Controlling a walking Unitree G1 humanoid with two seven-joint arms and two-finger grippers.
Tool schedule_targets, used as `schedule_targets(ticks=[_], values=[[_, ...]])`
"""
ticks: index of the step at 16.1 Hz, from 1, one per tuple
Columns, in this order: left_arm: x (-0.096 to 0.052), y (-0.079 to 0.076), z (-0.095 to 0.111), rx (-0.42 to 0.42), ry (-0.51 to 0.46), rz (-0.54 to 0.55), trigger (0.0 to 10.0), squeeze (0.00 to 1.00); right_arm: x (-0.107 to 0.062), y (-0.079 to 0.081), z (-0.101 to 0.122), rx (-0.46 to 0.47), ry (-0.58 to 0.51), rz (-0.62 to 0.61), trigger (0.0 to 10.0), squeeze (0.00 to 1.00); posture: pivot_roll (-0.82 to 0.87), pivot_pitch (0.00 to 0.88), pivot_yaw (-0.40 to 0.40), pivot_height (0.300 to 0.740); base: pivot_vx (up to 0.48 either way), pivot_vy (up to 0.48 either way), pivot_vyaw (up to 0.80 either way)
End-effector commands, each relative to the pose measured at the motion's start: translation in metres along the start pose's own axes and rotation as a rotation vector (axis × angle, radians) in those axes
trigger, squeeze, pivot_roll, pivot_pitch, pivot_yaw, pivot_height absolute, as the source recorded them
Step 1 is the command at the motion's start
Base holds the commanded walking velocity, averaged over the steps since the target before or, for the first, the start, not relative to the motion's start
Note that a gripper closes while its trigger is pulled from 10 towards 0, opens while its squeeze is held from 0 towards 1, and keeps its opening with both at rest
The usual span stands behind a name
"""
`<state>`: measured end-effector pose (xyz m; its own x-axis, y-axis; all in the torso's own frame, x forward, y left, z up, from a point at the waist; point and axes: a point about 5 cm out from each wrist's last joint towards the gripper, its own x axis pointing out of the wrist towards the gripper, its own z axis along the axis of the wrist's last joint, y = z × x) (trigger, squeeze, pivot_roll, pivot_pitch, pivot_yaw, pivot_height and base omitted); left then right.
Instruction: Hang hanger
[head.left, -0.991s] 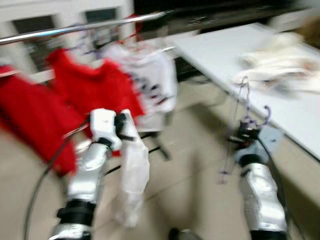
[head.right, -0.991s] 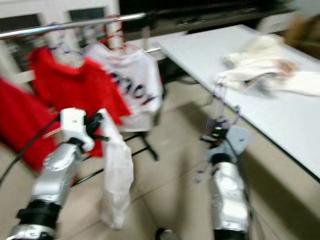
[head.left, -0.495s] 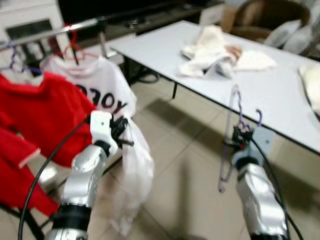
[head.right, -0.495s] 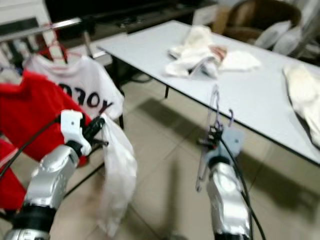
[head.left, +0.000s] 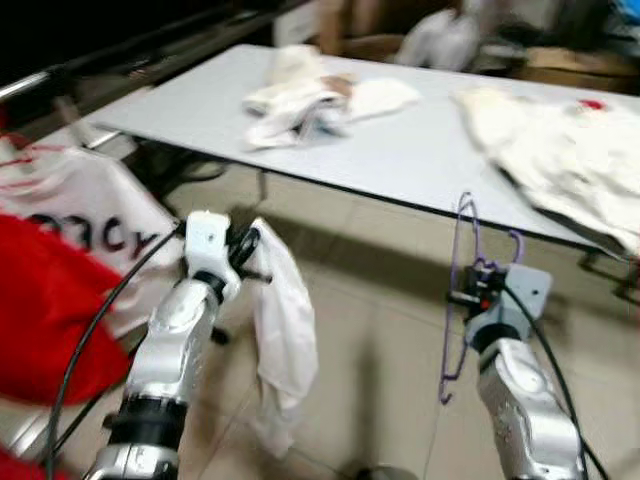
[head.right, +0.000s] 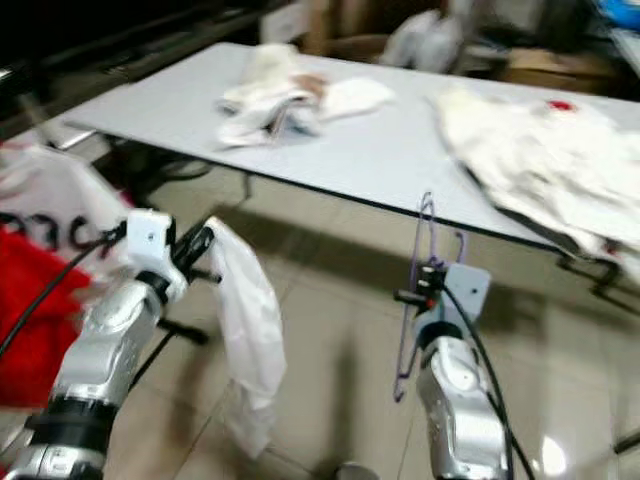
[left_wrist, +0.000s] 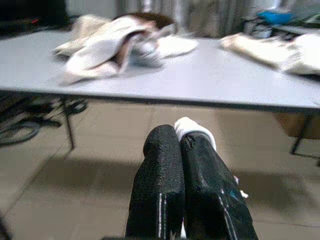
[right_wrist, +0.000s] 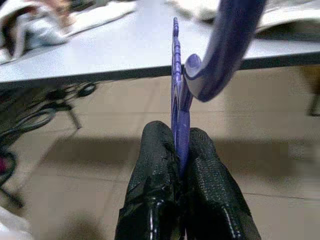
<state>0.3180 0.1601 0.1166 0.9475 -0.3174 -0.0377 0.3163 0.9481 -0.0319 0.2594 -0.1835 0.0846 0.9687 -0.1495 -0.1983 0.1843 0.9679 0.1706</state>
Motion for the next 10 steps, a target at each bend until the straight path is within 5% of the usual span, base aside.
schedule_targets(ticks=[1,7,10], values=[[-0.0003,0.0089,0.0043,0.023,-0.003,0.029,10.0,0.0,-0.0007,0.0037,0.0024,0.01,-0.002,0.007,10.0,0.0,-0.17,0.0,0.044,0.74,0.0,0.345,-0.8],[-0.0019,0.0034,0.004,0.042,0.004,0.009,10.0,0.0,-0.0012,0.0061,0.0025,0.0,0.009,0.028,10.0,0.0,-0.17,0.0,0.026,0.74,0.0,0.35,-0.8],[0.001,0.003,0.0065,0.048,0.004,0.004,10.0,0.0,-0.0029,0.0073,0.0018,0.002,0.012,0.027,10.0,0.0,-0.17,0.0,0.034,0.74,0.0,0.356,0.0]])
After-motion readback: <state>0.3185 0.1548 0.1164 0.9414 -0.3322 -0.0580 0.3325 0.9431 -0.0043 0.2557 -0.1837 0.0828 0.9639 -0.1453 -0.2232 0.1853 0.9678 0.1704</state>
